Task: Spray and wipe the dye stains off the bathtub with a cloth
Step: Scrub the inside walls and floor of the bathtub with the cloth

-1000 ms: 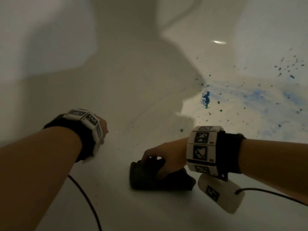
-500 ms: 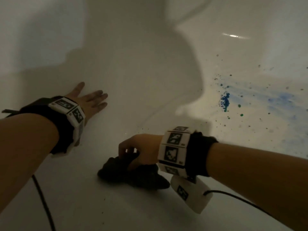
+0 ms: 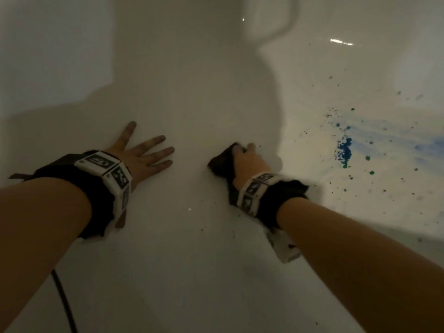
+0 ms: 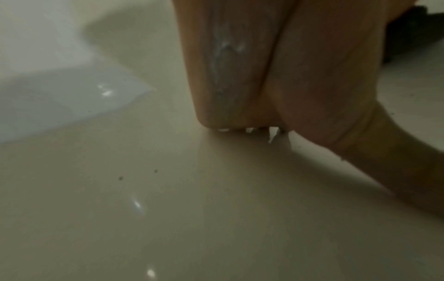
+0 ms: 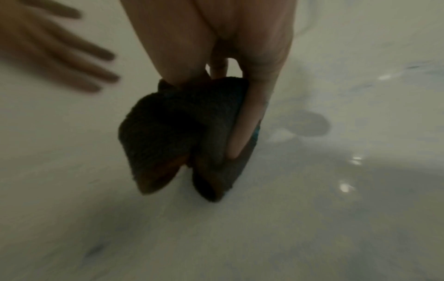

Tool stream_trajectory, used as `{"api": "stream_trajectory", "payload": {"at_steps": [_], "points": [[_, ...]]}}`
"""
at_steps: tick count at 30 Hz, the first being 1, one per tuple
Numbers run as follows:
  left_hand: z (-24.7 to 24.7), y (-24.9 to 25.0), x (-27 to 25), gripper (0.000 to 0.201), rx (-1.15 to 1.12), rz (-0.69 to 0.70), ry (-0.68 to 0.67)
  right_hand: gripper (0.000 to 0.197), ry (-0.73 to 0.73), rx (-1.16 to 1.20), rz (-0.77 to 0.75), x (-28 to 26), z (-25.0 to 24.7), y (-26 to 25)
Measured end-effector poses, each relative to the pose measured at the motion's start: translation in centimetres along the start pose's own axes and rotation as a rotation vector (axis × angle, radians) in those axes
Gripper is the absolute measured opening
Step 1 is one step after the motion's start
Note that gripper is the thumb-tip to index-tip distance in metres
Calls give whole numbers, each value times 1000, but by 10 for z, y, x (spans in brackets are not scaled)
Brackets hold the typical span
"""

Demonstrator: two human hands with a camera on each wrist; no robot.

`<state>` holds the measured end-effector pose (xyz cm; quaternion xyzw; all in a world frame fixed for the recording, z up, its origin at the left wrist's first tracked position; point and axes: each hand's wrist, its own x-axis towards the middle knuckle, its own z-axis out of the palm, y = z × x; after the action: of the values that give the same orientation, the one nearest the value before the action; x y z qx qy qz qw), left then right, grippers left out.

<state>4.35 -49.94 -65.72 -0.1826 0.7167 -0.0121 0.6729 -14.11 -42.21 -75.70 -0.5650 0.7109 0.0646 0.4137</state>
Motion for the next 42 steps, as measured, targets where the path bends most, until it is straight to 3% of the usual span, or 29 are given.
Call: {"api": "stream_trajectory", "payload": {"at_steps": [2,4,7,9,10,12,14,16,19,22,27,32,35,38,40,42], "points": [[1,-2,2,132,-25,3,-36,54,153,51,124,4,-26,36],[2,-4,3,138,-11,20,-62,62,196,167,244,0,-49,80],[-4,-1,2,124,-41,11,-46,69,186,160,499,-22,-75,151],[-5,-1,3,117,-42,2,-50,62,180,118,607,-32,-79,165],[-6,-1,3,121,-37,0,-58,58,187,113,568,-36,-77,158],[-6,-1,3,134,-42,-6,-75,39,152,155,319,-46,-69,125],[-8,1,3,140,-47,-12,-101,20,-69,214,-37,-64,-59,76],[-7,2,3,142,-36,-13,-120,27,-330,220,-303,-79,-43,25],[-9,3,6,146,-27,-30,-124,29,-523,160,-464,-80,-9,-25],[-9,3,8,152,-28,-13,-136,35,-576,89,-376,-66,9,-28],[-14,3,4,159,-41,-40,-166,45,-421,-250,-246,-49,-4,26],[-26,20,12,116,-78,-166,-112,46,-148,-229,-90,-51,-41,98],[-56,37,25,98,-228,-180,83,20,-59,-16,-14,-69,-68,135],[-102,66,43,108,-417,-100,293,19,-268,-20,-188,-103,-71,147],[-131,89,56,119,-558,-50,358,27,-498,-88,-316,-126,-53,143],[-153,112,66,127,-665,-17,382,33,-633,-204,-349,-132,-33,141]]}}
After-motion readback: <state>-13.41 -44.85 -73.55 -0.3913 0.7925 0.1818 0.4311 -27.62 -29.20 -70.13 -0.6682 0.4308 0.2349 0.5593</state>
